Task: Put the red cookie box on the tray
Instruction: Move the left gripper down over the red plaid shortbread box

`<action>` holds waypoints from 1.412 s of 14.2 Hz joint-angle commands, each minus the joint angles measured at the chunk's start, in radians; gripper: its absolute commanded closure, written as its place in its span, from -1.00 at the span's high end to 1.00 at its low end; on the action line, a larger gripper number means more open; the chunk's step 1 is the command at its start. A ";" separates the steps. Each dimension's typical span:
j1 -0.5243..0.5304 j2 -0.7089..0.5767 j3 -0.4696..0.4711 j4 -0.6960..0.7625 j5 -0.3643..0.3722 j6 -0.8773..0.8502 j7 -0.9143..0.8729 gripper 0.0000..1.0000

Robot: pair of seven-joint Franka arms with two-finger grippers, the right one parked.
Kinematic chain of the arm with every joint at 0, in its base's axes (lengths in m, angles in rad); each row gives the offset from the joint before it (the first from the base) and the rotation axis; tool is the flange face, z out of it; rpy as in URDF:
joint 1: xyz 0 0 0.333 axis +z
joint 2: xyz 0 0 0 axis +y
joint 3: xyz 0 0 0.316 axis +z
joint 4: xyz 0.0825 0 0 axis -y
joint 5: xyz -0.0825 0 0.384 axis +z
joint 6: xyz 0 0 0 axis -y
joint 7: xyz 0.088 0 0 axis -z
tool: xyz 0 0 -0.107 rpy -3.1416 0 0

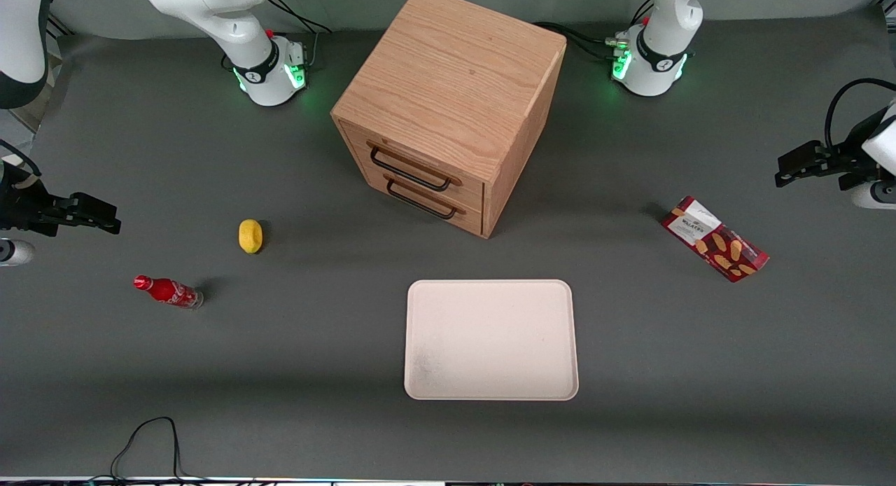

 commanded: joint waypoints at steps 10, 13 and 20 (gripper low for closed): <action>0.018 -0.008 0.020 -0.123 0.023 0.037 -0.040 1.00; 0.020 0.009 0.046 -0.302 0.023 0.261 -0.313 0.99; 0.006 0.245 0.086 -0.386 0.005 0.505 -0.653 0.99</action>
